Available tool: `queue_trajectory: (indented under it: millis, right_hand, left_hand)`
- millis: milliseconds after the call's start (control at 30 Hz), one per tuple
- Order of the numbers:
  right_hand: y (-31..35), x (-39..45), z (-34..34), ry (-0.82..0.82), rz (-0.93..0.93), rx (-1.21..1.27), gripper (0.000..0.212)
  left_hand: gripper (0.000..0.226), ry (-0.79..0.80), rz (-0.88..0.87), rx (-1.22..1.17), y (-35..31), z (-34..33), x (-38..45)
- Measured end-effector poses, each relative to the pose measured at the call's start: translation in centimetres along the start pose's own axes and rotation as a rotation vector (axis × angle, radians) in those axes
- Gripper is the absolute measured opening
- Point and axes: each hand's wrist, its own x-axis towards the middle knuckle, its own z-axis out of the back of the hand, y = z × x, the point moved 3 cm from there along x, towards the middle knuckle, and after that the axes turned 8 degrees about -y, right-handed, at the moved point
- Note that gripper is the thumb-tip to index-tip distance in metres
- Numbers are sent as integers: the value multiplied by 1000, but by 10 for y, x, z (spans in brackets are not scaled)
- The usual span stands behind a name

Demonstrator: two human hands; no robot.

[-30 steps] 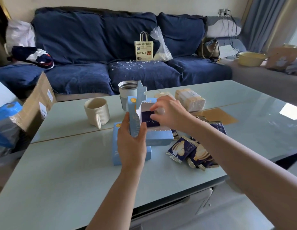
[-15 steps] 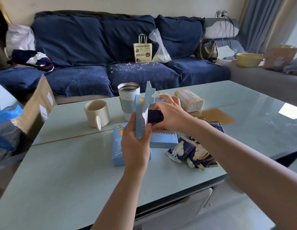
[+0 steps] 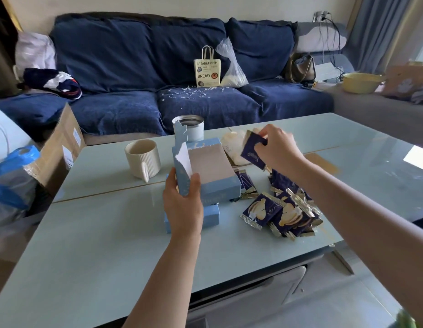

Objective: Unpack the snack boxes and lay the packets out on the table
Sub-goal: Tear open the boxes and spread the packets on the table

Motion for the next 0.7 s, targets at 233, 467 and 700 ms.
queue_trajectory:
  millis: [233, 467, 700]
  right_hand:
    - [-29, -8, -39, 152, -180, -27, 28]
    - [-29, -7, -18, 85, -204, 114, 33]
    - [-17, -46, 2, 479, -633, 742, 39]
  left_hand:
    - [20, 40, -61, 14, -1, -7, -2]
    - [35, 134, -16, 9, -5, -15, -14]
    - [24, 303, 49, -30, -11, -22, -28]
